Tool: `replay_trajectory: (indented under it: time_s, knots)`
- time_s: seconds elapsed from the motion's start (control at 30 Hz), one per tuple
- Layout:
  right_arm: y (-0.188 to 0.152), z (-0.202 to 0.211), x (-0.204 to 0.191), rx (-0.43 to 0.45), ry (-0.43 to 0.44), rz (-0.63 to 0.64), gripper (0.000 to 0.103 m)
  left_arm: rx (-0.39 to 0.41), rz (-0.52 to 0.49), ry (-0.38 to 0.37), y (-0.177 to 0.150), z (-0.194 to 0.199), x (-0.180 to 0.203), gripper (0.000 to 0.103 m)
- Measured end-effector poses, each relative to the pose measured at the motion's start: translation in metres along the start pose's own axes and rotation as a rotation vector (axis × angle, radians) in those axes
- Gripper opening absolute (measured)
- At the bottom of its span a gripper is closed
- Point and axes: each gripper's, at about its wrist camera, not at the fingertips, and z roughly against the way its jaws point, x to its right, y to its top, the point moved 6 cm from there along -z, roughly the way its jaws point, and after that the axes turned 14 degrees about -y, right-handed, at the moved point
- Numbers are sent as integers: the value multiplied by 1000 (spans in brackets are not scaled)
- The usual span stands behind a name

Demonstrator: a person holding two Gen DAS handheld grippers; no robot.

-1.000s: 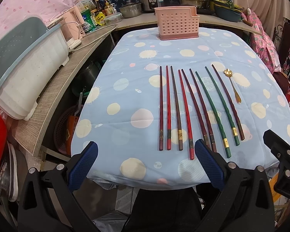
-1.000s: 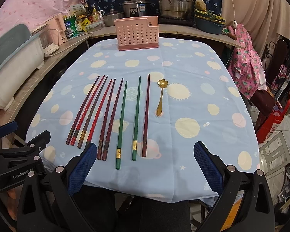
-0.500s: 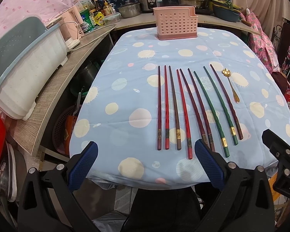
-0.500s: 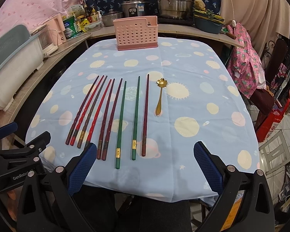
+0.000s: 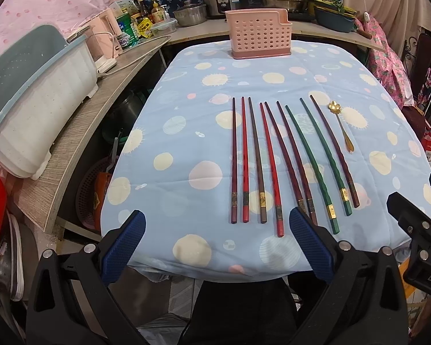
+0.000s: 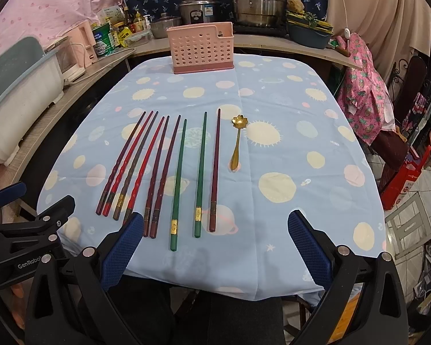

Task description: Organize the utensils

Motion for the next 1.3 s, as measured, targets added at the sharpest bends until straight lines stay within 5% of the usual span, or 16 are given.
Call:
replay_trajectory:
  time_s: [0.97, 1.3]
  knots:
    - [-1, -4, 4, -9, -1, -12, 96, -10, 29, -30, 1, -4, -1, 96]
    - [-4, -32, 18, -64, 21, -86, 96, -51, 113, -76, -8, -54, -37, 95]
